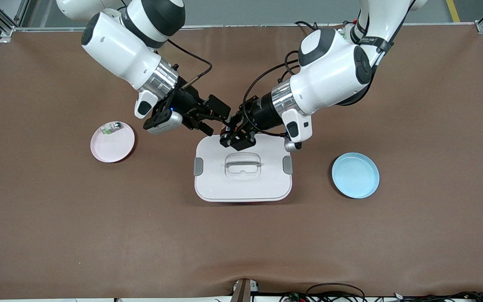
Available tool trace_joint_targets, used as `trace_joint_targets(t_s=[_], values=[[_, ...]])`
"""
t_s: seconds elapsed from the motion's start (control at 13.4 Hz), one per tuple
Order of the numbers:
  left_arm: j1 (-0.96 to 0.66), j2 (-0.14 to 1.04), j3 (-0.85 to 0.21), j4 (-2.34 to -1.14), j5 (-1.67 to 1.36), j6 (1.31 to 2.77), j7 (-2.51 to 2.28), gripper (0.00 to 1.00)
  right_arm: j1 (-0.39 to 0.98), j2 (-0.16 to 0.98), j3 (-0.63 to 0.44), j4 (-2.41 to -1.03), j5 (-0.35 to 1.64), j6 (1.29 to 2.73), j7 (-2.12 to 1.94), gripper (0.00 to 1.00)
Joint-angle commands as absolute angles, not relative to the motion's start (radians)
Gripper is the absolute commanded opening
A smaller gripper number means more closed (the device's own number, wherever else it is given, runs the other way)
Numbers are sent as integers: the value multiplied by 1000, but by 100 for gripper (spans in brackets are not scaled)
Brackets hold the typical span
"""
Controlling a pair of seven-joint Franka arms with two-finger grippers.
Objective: Transfer orange switch to right arm and place
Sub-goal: 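Hold the switch with the left gripper while the right gripper reaches it, then close the right gripper on the switch and open the left gripper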
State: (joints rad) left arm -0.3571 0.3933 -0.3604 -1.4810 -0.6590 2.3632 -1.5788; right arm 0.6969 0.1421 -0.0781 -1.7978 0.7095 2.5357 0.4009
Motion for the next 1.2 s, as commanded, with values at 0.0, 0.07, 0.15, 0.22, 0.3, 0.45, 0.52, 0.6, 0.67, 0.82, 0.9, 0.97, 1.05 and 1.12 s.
trace_joint_targets(t_s=[0.0,0.07,0.15,0.22,0.3,0.45,0.52,0.6,0.67,0.82,0.9,0.97,1.05,1.12], values=[[-362,385,-359,-1480,-638,2373,-1608,27,715,147,-91,-1783,732,2540,407,100],[-361,385,-359,-1480,-637,2373,-1608,27,719,149,-91,-1781,732,2546,407,100],[-362,384,-359,-1480,-637,2373,-1608,27,729,156,-91,-1781,732,2559,407,98],[-362,383,-359,-1480,-637,2373,-1608,27,730,163,-91,-1781,732,2575,407,92],[-362,383,-359,-1480,-637,2373,-1608,27,739,172,-91,-1779,732,2586,407,87],[-362,383,-359,-1479,-637,2373,-1608,27,741,184,-91,-1770,732,2592,407,76],[-364,383,-359,-1479,-637,2373,-1608,27,741,184,-91,-1769,732,2592,407,71],[-364,383,-359,-1479,-637,2373,-1608,27,741,184,-91,-1769,732,2592,407,69],[-364,383,-359,-1479,-637,2373,-1608,27,741,184,-91,-1764,732,2591,407,62],[-364,383,-359,-1479,-637,2373,-1608,27,741,186,-89,-1763,733,2591,407,36],[-364,383,-359,-1479,-635,2373,-1608,27,741,184,-90,-1761,733,2591,408,17],[-364,383,-359,-1479,-635,2373,-1608,27,739,184,-89,-1758,735,2589,408,0],[-364,383,-359,-1479,-635,2373,-1608,27,739,184,-90,-1750,756,2586,426,0],[-364,383,-359,-1479,-632,2373,-1608,27,739,184,-91,-1743,767,2586,442,0]])
